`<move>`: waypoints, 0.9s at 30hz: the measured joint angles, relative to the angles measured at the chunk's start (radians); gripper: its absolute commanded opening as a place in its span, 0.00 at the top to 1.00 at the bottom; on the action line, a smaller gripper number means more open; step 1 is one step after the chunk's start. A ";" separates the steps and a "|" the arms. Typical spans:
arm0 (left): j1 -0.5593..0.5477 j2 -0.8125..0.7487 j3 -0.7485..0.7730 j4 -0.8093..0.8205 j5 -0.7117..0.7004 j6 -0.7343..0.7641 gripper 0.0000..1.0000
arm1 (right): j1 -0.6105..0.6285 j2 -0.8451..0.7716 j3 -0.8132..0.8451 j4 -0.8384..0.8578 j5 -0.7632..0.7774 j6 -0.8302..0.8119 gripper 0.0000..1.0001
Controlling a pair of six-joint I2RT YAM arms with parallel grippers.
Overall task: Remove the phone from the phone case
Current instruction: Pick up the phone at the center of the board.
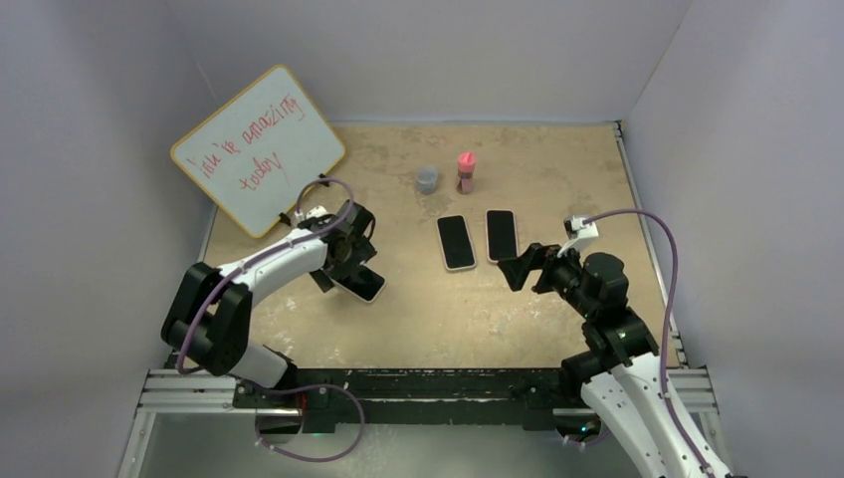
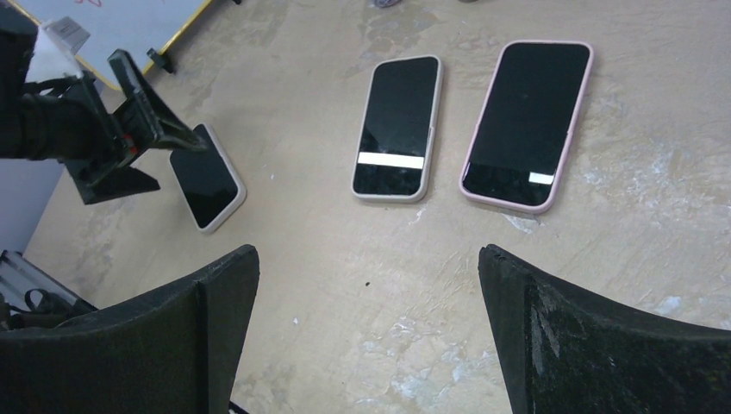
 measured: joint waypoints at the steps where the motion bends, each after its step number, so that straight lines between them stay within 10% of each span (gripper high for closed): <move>1: 0.000 0.024 0.014 0.005 -0.004 -0.011 0.00 | 0.006 -0.003 -0.003 0.001 0.000 0.000 0.01; 27: 0.000 0.153 0.051 -0.015 -0.025 -0.159 0.00 | 0.090 -0.012 -0.033 0.049 0.000 0.002 0.01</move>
